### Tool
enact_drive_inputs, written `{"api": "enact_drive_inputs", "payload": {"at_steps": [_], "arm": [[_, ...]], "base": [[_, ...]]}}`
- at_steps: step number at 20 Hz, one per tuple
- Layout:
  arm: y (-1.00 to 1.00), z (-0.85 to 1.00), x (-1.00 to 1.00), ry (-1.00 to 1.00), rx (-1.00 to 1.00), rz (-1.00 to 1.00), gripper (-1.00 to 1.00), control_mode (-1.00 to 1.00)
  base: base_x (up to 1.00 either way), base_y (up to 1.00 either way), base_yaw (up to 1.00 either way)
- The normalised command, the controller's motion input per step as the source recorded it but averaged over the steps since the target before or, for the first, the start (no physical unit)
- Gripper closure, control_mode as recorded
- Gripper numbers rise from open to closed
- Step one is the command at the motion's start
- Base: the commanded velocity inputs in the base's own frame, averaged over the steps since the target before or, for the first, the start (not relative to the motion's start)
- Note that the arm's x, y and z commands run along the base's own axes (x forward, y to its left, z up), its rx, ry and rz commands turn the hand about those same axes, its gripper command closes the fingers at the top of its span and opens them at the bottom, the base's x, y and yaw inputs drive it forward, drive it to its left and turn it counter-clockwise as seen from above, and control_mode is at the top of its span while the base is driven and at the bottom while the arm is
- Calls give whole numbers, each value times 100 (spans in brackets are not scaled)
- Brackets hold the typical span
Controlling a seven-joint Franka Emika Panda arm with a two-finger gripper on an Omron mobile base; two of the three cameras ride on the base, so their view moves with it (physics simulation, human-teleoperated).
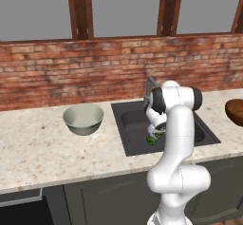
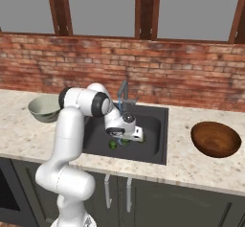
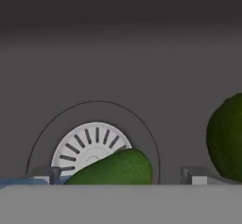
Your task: Pick the avocados from the sink and place them in one bowl. Place the lime in the other bowl. Then turn off the sink faucet.
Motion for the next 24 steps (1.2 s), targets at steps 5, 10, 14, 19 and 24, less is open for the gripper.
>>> {"api": "enact_drive_inputs", "payload": {"at_steps": [5,10,14,19,24], "arm": [[-2,-20,-5,0,0,-12,-100,-100],[-2,-18,-25,1,0,-15,-100,-100],[0,-8,-28,0,0,-11,-100,-100],[5,-16,-8,0,0,-9,100,-100],[0,-40,0,-2,0,-1,100,-100]], "base": [[0,0,0],[0,0,0],[0,0,0],[0,0,0],[0,0,0]]}}
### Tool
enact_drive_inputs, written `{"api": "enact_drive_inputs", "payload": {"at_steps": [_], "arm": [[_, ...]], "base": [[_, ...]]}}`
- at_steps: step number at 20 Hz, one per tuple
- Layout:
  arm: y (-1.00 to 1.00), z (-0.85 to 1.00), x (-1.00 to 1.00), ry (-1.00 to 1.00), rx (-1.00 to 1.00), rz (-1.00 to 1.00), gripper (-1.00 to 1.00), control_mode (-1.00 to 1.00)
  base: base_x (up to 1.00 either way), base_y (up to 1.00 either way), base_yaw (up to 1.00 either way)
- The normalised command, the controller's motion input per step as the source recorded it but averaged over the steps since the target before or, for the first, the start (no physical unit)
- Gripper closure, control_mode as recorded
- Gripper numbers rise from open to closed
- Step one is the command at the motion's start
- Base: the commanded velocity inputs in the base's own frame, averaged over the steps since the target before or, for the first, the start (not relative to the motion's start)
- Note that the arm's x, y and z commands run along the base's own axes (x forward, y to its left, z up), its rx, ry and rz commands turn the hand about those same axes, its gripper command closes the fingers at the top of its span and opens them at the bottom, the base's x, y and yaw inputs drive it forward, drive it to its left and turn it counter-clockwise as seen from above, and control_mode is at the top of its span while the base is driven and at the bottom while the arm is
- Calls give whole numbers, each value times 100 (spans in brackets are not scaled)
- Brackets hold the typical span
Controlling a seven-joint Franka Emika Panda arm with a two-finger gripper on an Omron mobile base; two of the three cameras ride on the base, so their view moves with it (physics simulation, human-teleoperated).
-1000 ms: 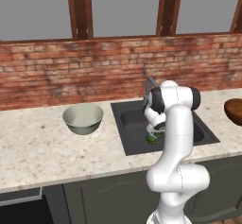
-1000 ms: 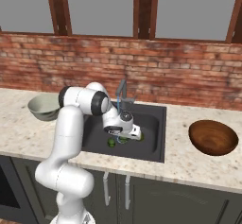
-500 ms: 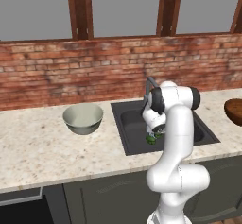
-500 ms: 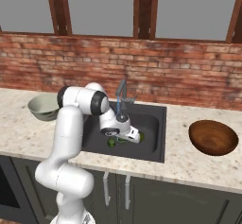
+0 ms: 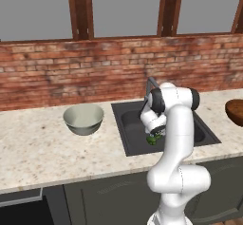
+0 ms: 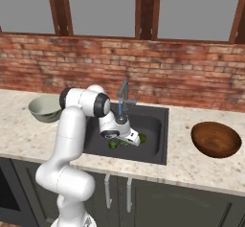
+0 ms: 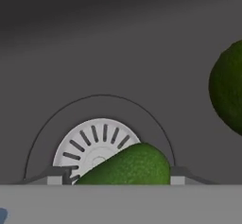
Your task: Pick the avocados from the sink and place them in one bowl. Place the lime in the other bowl. Then turn off the sink faucet.
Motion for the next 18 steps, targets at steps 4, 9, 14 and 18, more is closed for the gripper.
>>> {"api": "enact_drive_inputs", "payload": {"at_steps": [4,9,14,18], "arm": [[0,-35,0,-1,0,0,100,-100],[0,-8,0,0,0,0,100,-100],[-1,0,-12,0,0,0,100,-100],[-4,30,-39,-6,6,0,100,-100]], "base": [[0,0,0],[0,0,0],[0,0,0],[0,0,0]]}}
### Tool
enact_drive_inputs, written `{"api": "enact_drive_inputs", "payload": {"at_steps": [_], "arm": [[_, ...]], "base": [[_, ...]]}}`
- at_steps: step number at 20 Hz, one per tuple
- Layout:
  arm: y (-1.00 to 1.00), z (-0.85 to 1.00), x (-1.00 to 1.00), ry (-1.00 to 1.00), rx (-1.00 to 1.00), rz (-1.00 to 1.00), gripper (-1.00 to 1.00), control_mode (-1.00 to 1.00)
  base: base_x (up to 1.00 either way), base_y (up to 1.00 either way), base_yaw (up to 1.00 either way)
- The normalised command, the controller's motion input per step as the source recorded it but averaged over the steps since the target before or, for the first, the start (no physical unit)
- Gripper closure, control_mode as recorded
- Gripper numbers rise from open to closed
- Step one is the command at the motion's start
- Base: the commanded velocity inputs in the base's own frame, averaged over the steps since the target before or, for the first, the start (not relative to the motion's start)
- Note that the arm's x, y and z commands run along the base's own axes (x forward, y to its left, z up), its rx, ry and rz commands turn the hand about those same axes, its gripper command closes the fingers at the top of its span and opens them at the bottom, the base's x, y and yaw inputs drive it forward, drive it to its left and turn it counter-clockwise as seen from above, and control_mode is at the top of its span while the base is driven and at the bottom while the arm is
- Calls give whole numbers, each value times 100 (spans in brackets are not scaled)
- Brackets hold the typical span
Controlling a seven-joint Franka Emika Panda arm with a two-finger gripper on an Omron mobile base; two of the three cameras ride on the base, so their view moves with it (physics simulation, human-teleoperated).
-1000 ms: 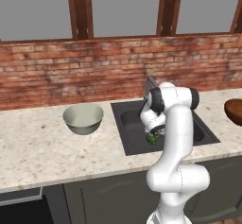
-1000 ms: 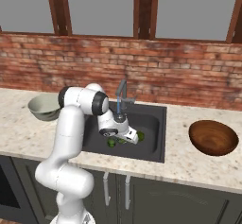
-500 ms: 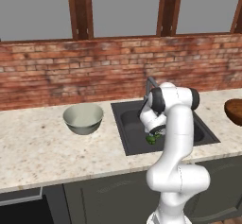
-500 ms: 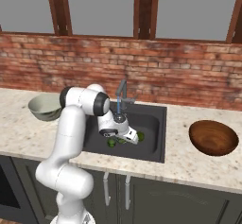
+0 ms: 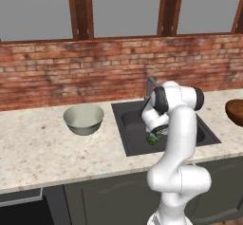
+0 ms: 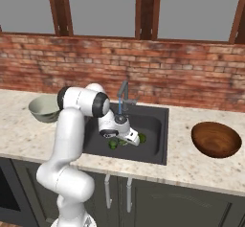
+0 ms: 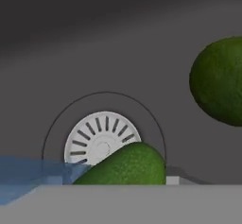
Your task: Pick the avocados from the sink and place them in one bowl. Place the lime in the other bowl. Then turn off the sink faucet.
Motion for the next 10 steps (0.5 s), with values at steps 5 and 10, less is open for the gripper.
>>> {"api": "enact_drive_inputs", "payload": {"at_steps": [5,10], "arm": [[0,41,-47,-10,7,0,100,-100],[-3,53,-50,-12,9,0,100,-100]], "base": [[0,0,0],[0,0,0]]}}
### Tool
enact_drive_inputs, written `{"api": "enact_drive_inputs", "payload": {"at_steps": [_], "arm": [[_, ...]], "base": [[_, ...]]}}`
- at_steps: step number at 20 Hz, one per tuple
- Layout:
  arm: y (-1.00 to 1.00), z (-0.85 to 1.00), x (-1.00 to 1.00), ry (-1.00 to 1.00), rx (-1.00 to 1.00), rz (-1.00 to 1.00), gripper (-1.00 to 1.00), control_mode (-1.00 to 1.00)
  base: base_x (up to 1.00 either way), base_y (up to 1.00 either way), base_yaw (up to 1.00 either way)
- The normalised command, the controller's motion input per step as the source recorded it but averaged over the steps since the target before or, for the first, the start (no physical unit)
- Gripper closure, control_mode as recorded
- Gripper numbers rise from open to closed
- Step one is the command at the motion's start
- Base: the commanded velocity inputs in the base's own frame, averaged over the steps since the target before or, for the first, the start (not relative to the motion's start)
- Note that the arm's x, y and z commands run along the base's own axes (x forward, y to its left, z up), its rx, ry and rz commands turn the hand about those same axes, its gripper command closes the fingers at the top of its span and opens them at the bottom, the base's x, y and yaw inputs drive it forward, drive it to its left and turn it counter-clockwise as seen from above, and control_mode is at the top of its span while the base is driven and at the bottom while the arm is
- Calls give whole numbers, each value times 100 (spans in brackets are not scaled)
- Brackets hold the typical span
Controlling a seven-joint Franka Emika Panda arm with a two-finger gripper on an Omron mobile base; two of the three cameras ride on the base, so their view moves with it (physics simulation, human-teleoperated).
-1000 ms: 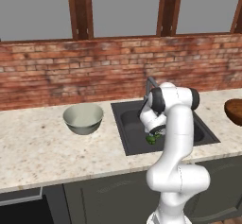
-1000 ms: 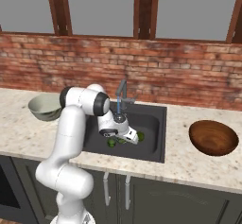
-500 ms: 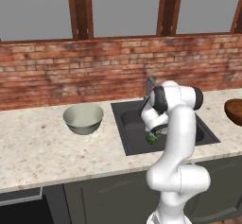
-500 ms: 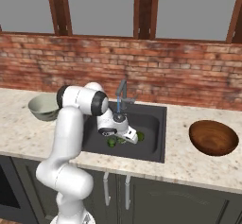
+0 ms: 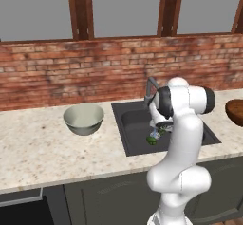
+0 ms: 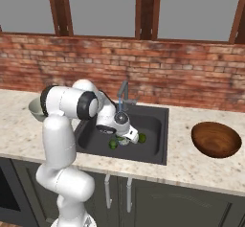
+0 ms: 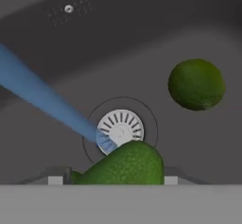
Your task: Pick the avocados from the sink and place them in one bowl. Place the lime in the other bowl. Then turn off the sink faucet.
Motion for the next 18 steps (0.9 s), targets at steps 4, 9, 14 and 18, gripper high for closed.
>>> {"api": "enact_drive_inputs", "payload": {"at_steps": [4,9,14,18], "arm": [[-10,62,-40,-8,10,0,100,-100],[-11,67,-41,-10,8,0,100,-100],[-2,90,-14,-9,6,0,100,-100],[-1,94,0,-2,7,0,100,-100]], "base": [[0,0,0],[0,0,0],[0,0,0],[0,0,0]]}}
